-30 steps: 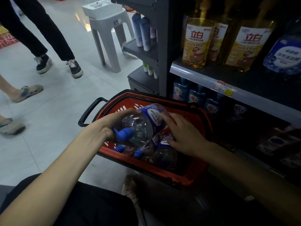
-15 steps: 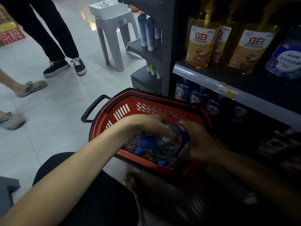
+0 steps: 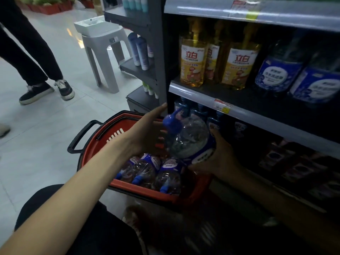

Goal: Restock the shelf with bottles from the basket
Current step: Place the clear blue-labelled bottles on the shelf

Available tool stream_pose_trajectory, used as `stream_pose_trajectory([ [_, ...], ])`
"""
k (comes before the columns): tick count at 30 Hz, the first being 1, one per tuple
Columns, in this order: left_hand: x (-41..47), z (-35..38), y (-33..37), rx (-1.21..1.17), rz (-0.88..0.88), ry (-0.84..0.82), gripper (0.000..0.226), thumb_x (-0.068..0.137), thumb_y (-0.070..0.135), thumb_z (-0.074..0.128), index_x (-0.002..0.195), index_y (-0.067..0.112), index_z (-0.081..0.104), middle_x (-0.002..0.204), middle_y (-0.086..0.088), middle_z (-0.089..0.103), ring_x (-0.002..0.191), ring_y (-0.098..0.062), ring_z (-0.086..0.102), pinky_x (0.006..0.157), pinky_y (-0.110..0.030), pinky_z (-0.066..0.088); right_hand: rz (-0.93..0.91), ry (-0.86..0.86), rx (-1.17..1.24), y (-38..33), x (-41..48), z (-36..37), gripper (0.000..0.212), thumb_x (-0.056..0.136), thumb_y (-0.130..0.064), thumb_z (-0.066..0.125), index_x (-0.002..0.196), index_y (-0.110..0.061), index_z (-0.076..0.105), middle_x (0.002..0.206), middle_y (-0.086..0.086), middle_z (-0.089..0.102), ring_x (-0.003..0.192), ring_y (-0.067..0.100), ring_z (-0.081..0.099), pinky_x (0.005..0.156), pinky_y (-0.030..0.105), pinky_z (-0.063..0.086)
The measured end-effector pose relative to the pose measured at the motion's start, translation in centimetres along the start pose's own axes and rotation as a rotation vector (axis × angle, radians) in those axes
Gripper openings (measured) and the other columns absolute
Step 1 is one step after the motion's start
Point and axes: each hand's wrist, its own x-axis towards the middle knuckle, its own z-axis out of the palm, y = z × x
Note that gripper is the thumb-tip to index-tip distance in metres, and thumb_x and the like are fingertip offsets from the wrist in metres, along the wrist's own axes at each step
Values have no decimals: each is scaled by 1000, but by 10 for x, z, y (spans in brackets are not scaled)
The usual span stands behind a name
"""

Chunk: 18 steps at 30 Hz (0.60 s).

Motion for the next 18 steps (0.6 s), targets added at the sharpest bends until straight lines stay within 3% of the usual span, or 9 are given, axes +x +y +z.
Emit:
stream_pose_trajectory([
  [3,2,28,-6,-51,114,58,51,103,57,42,111,13,66,117,-11,70,113,-28,62,107,-49,44,91,89,167,-4,4,-12,102,49,-5,101,131,-28,45,117,-17,59,106,3,60,75,12,54],
  [5,5,47,-11,-46,211,80,33,108,37,43,109,14,66,111,-7,71,106,-24,64,101,-46,47,121,144,250,-3,6,-23,97,49,-2,100,131,-22,52,115,-14,65,106,5,65,75,15,58],
  [8,15,71,-20,50,344,29,24,106,24,49,123,21,66,109,1,77,106,-18,71,84,-37,61,124,218,351,-4,1,-42,83,54,2,96,120,-32,58,111,-14,70,100,1,68,71,16,59],
  [10,18,89,-25,130,425,-31,25,102,31,57,127,31,63,109,14,77,102,-7,73,75,-25,61,135,268,410,-1,-4,-56,78,57,2,94,115,-35,57,109,-14,70,97,-1,68,71,17,59],
  [13,13,124,-27,183,541,-116,29,95,33,64,122,42,59,101,26,75,96,3,72,73,-17,58,108,304,424,-2,-18,-77,90,51,-15,97,132,-25,57,120,-4,73,110,15,70,83,31,62],
  [16,16,159,-29,220,620,-169,53,86,26,77,134,34,56,114,16,75,104,-6,73,78,-22,60,127,316,401,4,-29,-95,78,68,-1,90,135,-21,54,118,-9,71,111,13,69,82,23,59],
  [18,20,177,-32,230,645,-150,72,79,22,86,141,26,52,126,7,72,110,-9,72,81,-28,62,156,315,343,-1,-39,-105,76,72,-19,94,133,-21,49,120,-11,65,110,3,66,86,19,57],
])
